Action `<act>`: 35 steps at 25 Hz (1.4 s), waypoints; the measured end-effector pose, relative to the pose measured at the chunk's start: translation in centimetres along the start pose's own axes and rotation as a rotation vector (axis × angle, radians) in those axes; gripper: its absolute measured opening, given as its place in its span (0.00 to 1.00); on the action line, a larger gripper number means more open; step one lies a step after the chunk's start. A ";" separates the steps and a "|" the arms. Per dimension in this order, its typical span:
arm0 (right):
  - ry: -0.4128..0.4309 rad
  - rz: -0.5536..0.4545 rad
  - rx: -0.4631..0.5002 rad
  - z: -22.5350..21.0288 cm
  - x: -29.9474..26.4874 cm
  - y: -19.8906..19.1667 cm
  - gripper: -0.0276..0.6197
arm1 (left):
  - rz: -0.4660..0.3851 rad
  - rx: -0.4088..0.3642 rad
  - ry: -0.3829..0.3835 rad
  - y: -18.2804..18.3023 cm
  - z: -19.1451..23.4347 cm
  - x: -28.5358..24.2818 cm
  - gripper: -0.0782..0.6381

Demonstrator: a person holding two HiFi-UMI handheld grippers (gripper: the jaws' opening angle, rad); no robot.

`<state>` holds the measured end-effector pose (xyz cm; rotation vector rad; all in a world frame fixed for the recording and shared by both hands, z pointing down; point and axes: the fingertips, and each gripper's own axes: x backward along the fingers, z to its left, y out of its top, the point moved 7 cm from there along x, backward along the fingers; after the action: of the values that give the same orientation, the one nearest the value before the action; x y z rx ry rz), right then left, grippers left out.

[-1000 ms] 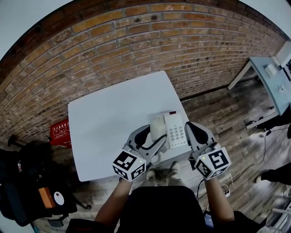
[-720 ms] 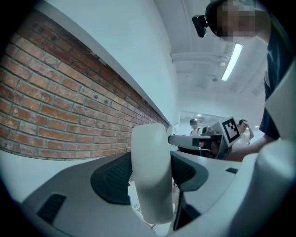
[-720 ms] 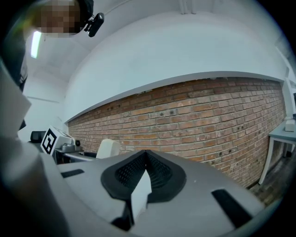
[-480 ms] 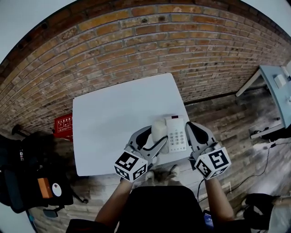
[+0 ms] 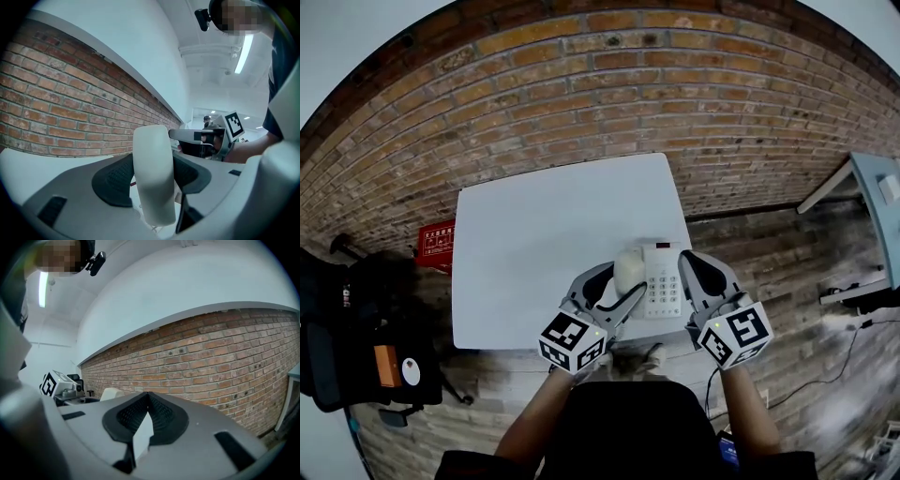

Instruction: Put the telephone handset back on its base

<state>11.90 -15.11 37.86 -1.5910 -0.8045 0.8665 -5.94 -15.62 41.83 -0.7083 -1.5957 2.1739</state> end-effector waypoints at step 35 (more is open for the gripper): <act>0.127 0.042 -0.014 -5.8 -0.9 -1.4 0.06 | 0.177 0.037 0.302 -6.9 0.7 -4.5 0.46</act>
<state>16.35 -18.45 40.09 -1.6623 -0.6910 0.7824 -2.74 -16.56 49.40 -1.1430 -1.3793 2.0860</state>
